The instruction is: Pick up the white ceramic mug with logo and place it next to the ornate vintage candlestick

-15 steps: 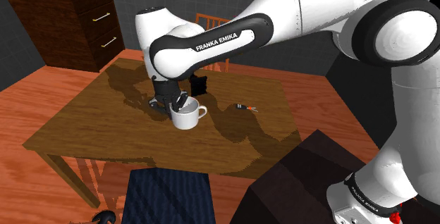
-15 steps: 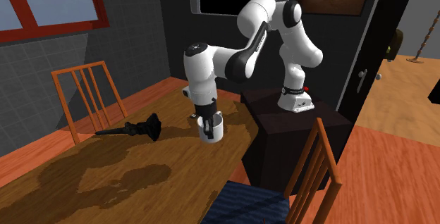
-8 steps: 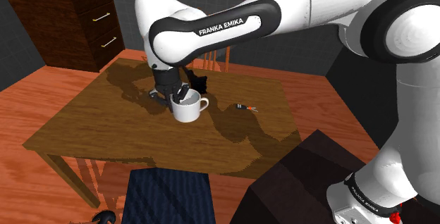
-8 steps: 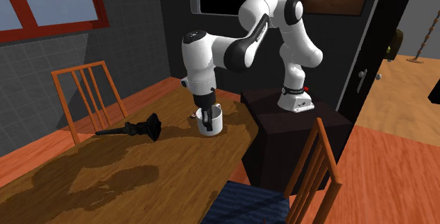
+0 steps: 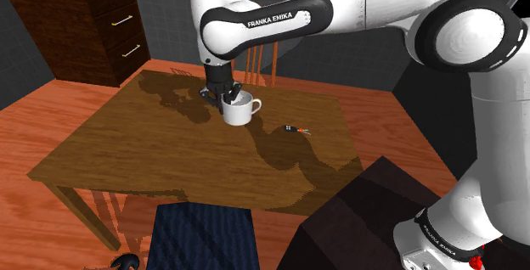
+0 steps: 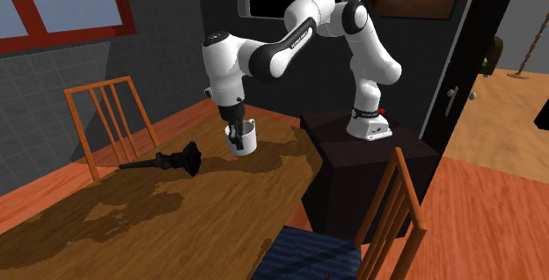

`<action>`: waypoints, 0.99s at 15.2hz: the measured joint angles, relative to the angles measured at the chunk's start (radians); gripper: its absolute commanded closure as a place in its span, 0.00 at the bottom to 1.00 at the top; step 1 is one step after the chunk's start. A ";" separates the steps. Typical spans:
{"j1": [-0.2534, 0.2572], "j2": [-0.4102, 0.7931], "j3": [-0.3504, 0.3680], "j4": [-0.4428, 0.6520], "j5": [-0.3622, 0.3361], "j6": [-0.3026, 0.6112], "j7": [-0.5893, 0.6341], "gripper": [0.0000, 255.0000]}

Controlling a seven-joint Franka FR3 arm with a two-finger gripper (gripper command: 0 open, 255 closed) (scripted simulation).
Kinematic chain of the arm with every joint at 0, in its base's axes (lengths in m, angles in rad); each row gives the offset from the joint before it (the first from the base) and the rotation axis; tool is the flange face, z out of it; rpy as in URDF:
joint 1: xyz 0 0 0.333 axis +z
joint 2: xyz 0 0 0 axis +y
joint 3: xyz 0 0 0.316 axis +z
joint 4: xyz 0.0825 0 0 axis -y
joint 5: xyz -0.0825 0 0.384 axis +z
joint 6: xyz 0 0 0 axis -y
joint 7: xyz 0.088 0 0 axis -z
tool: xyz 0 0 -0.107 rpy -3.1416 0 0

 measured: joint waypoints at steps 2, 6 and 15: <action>-0.022 0.023 -0.011 0.036 -0.003 -0.012 -0.036 1.00; -0.066 0.061 -0.030 0.110 -0.007 -0.043 -0.107 1.00; -0.141 0.257 -0.076 0.452 -0.022 -0.178 -0.276 1.00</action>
